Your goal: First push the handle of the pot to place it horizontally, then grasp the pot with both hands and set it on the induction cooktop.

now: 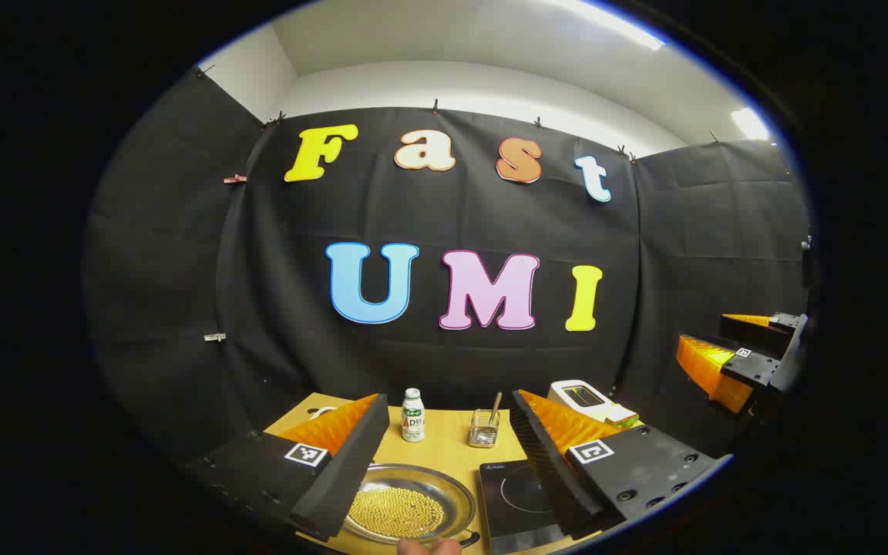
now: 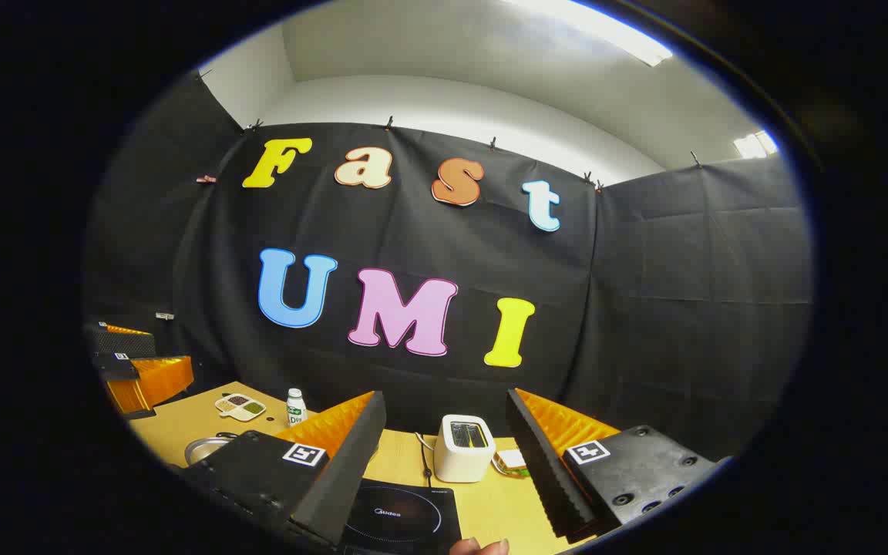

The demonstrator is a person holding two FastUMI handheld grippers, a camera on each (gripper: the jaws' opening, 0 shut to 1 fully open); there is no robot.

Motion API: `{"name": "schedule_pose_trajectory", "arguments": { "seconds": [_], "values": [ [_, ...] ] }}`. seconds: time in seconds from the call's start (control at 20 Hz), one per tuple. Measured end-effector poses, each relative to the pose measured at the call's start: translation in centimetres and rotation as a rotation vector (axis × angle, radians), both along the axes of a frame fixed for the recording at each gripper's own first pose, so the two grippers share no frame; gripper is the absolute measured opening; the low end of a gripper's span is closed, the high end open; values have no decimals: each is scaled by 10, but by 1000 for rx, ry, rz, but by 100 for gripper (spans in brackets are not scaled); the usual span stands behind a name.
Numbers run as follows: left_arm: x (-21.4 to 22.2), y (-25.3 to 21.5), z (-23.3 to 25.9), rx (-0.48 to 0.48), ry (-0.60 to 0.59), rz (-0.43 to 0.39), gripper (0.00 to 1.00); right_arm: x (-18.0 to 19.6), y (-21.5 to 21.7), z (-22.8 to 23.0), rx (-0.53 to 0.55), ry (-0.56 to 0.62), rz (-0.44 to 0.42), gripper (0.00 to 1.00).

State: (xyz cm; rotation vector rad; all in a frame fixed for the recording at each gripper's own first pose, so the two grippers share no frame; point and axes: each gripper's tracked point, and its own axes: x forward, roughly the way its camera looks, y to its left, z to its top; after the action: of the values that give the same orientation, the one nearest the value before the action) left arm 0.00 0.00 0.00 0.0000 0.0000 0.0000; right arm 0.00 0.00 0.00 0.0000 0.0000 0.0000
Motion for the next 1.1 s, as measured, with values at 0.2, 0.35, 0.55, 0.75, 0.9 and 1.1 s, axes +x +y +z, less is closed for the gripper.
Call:
{"name": "schedule_pose_trajectory", "arguments": {
  "seconds": [0.2, 0.35, 0.55, 0.75, 0.9, 1.1],
  "values": [
    [-1, 1, 0, 2, -2, -6, 98, -3, 0, 1, -13, -1, -6, 97],
    [-3, 3, 2, 2, -7, -3, 98, -6, 0, 4, -1, -5, -9, 97],
    [-4, 3, 0, 0, -5, -1, 98, -6, 0, 3, -5, -4, -13, 97],
    [-5, 5, 1, 15, -11, 1, 98, -7, 2, 4, -10, -7, -10, 97],
    [-4, 5, 4, 23, -24, -2, 98, -7, 3, 3, -13, -2, -6, 97],
    [-3, -7, 5, 20, -17, -68, 76, -6, 1, 5, -19, -7, -10, 97]
  ]
}}
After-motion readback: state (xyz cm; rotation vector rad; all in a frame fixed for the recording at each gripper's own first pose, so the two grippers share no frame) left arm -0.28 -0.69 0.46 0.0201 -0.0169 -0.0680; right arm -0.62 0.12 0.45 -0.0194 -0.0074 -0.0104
